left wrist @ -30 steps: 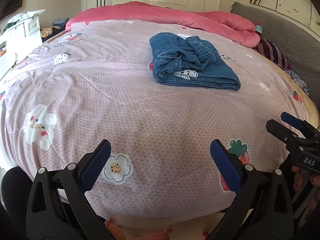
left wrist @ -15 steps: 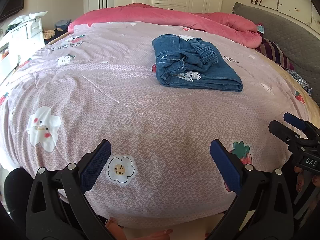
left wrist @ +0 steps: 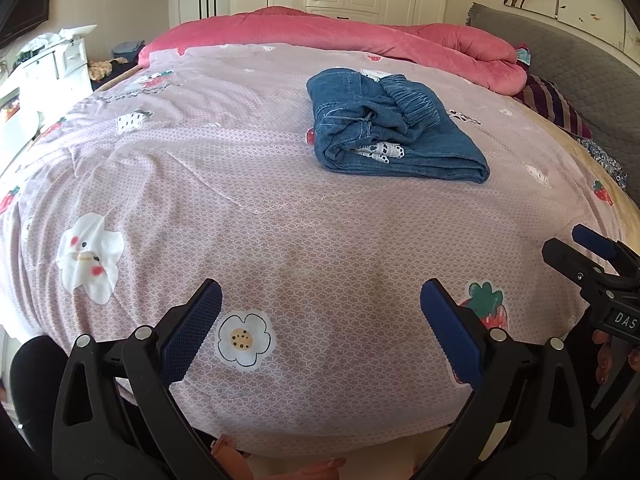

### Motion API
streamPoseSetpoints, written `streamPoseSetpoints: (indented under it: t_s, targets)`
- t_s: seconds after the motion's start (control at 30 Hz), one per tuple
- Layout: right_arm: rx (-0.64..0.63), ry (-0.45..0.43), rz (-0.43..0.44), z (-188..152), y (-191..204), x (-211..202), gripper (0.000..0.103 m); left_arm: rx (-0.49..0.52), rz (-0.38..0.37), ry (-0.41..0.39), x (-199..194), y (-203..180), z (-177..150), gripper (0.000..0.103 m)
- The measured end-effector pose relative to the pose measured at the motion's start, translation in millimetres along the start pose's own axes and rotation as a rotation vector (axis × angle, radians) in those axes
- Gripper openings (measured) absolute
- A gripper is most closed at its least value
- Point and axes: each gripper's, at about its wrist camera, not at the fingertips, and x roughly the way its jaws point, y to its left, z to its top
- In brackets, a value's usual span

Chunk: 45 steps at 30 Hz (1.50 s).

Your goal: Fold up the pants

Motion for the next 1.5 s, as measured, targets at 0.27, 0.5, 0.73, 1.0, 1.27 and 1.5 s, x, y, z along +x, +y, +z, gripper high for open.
streamPoseSetpoints:
  t_s: [0.27, 0.5, 0.73, 1.0, 1.27, 1.5]
  targets:
    - [0.001, 0.000, -0.002, -0.4, -0.3, 0.3, 0.098, -0.002, 0.002, 0.003, 0.8, 0.1, 0.7, 0.093]
    - [0.001, 0.001, -0.004, -0.3, -0.2, 0.4, 0.098, 0.002, 0.018, 0.001, 0.0, -1.0, -0.3, 0.093]
    - [-0.002, 0.001, -0.018, -0.7, -0.8, 2.1, 0.098, 0.000, 0.032, 0.003, 1.2, 0.0, 0.2, 0.093]
    - [0.004, 0.004, -0.035, -1.4, -3.7, 2.6, 0.098, 0.005, 0.033, 0.005, 1.0, -1.7, 0.7, 0.093]
    - [0.009, 0.009, -0.046, -1.1, -7.0, 3.8, 0.098, 0.027, 0.027, 0.006, 1.1, -7.0, 2.3, 0.093]
    - [0.036, 0.017, -0.082, 4.4, -23.4, 8.9, 0.098, 0.005, 0.014, 0.026, 6.0, 4.4, 10.6, 0.093]
